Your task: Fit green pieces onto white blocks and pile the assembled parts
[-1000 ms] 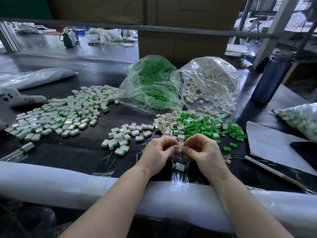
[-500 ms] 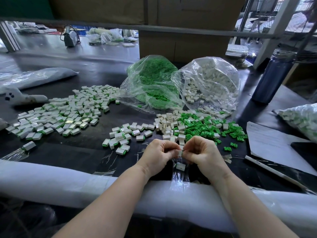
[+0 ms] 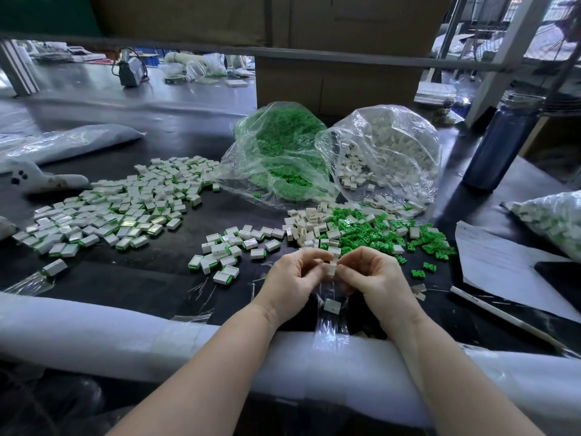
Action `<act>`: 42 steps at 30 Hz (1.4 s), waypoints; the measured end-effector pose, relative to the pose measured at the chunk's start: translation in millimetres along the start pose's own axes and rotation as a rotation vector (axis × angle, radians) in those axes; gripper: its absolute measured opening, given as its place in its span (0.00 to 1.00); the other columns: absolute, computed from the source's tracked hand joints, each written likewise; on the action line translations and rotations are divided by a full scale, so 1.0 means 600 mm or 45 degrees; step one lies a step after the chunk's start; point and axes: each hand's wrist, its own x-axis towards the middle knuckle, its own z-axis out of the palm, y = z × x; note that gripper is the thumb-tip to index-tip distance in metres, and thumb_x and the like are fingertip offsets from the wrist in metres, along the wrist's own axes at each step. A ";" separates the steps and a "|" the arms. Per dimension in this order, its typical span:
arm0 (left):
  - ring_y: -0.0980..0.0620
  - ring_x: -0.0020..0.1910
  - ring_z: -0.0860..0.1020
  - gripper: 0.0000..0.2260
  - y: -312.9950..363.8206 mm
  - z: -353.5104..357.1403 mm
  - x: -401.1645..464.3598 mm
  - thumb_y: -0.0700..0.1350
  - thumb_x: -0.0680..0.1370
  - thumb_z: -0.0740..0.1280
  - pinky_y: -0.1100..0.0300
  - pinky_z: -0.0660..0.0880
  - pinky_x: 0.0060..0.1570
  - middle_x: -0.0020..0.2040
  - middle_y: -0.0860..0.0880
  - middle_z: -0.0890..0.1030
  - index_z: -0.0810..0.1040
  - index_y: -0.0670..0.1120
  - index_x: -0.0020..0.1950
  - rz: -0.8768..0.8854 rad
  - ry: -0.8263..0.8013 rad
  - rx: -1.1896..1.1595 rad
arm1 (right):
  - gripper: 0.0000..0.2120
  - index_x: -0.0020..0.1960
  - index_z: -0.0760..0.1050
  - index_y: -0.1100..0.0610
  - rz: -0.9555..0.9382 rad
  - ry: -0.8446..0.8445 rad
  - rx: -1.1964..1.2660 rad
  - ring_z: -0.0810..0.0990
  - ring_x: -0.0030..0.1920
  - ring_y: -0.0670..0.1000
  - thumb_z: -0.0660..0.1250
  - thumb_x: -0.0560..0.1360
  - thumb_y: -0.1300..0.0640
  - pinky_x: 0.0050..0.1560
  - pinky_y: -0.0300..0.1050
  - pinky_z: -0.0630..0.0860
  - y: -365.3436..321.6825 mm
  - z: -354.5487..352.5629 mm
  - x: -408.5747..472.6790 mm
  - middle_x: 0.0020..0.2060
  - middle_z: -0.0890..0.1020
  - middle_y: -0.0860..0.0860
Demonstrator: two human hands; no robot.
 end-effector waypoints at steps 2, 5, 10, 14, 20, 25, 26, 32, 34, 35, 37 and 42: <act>0.40 0.43 0.79 0.09 0.000 0.001 -0.002 0.36 0.76 0.66 0.49 0.76 0.51 0.43 0.39 0.80 0.77 0.45 0.53 0.022 -0.025 -0.009 | 0.06 0.39 0.77 0.60 0.028 0.019 0.048 0.78 0.28 0.45 0.69 0.71 0.69 0.30 0.35 0.75 0.001 -0.002 0.000 0.28 0.81 0.51; 0.39 0.43 0.78 0.09 -0.003 0.005 -0.002 0.34 0.73 0.69 0.47 0.76 0.51 0.43 0.38 0.80 0.76 0.45 0.50 0.072 -0.022 0.081 | 0.05 0.40 0.78 0.59 0.046 0.019 0.034 0.78 0.28 0.46 0.69 0.72 0.68 0.30 0.35 0.75 0.003 -0.004 -0.001 0.27 0.81 0.51; 0.48 0.48 0.79 0.07 -0.005 0.004 0.002 0.41 0.74 0.69 0.54 0.75 0.55 0.47 0.46 0.81 0.80 0.41 0.50 0.071 0.052 0.132 | 0.05 0.40 0.79 0.59 0.059 0.008 0.082 0.79 0.29 0.46 0.67 0.74 0.65 0.31 0.36 0.75 0.002 -0.005 -0.002 0.29 0.82 0.52; 0.46 0.47 0.79 0.06 -0.006 -0.001 0.003 0.40 0.75 0.68 0.54 0.75 0.55 0.46 0.42 0.82 0.80 0.39 0.49 0.029 0.015 0.058 | 0.04 0.40 0.79 0.61 0.054 0.007 0.040 0.79 0.29 0.46 0.68 0.73 0.66 0.31 0.35 0.76 0.002 -0.004 -0.003 0.29 0.83 0.52; 0.54 0.42 0.77 0.04 -0.011 0.000 0.006 0.42 0.76 0.67 0.55 0.75 0.52 0.42 0.45 0.82 0.81 0.44 0.46 -0.040 -0.047 0.091 | 0.08 0.37 0.77 0.59 0.056 0.031 -0.083 0.77 0.27 0.46 0.67 0.74 0.66 0.30 0.36 0.76 0.004 0.002 -0.002 0.26 0.80 0.51; 0.57 0.38 0.77 0.03 -0.012 -0.001 0.003 0.44 0.76 0.68 0.58 0.75 0.49 0.38 0.54 0.81 0.82 0.48 0.45 -0.054 -0.093 0.211 | 0.10 0.35 0.77 0.57 0.046 -0.009 -0.205 0.76 0.25 0.44 0.67 0.74 0.66 0.29 0.35 0.75 0.005 0.006 -0.001 0.25 0.79 0.49; 0.57 0.39 0.77 0.04 -0.011 -0.001 0.003 0.44 0.76 0.68 0.58 0.75 0.49 0.38 0.53 0.81 0.82 0.47 0.46 -0.051 -0.091 0.210 | 0.10 0.35 0.77 0.57 0.043 -0.007 -0.203 0.76 0.25 0.44 0.67 0.74 0.66 0.29 0.35 0.75 0.005 0.006 -0.001 0.25 0.79 0.49; 0.51 0.41 0.80 0.06 -0.004 0.004 0.000 0.44 0.76 0.68 0.51 0.76 0.52 0.42 0.47 0.83 0.81 0.45 0.50 -0.023 -0.053 0.156 | 0.05 0.38 0.78 0.61 0.041 0.064 -0.008 0.78 0.27 0.47 0.69 0.73 0.66 0.29 0.36 0.76 0.008 0.002 0.000 0.26 0.81 0.52; 0.45 0.43 0.81 0.07 -0.003 0.007 -0.001 0.44 0.76 0.68 0.48 0.77 0.51 0.42 0.45 0.83 0.81 0.47 0.53 -0.023 -0.057 0.160 | 0.04 0.38 0.78 0.61 0.030 0.057 0.010 0.78 0.27 0.46 0.70 0.72 0.65 0.29 0.35 0.75 0.007 0.002 -0.001 0.26 0.81 0.52; 0.43 0.43 0.81 0.07 -0.003 0.007 -0.002 0.44 0.76 0.68 0.48 0.77 0.50 0.42 0.44 0.83 0.81 0.47 0.53 -0.022 -0.052 0.158 | 0.04 0.38 0.78 0.61 0.018 0.048 0.002 0.78 0.26 0.46 0.70 0.72 0.65 0.28 0.35 0.75 0.007 0.001 -0.002 0.26 0.81 0.52; 0.42 0.43 0.81 0.06 -0.003 0.007 -0.003 0.43 0.75 0.68 0.47 0.76 0.49 0.42 0.43 0.83 0.81 0.47 0.51 -0.019 -0.036 0.167 | 0.05 0.37 0.78 0.59 -0.008 0.027 -0.023 0.77 0.26 0.45 0.71 0.71 0.65 0.28 0.35 0.74 0.006 0.001 -0.002 0.25 0.80 0.51; 0.50 0.37 0.78 0.06 0.000 0.005 -0.002 0.41 0.74 0.68 0.50 0.76 0.47 0.36 0.51 0.80 0.79 0.53 0.42 -0.010 -0.019 0.218 | 0.07 0.35 0.79 0.57 -0.036 -0.033 -0.037 0.75 0.27 0.44 0.72 0.70 0.65 0.29 0.36 0.74 0.002 0.001 -0.004 0.26 0.79 0.49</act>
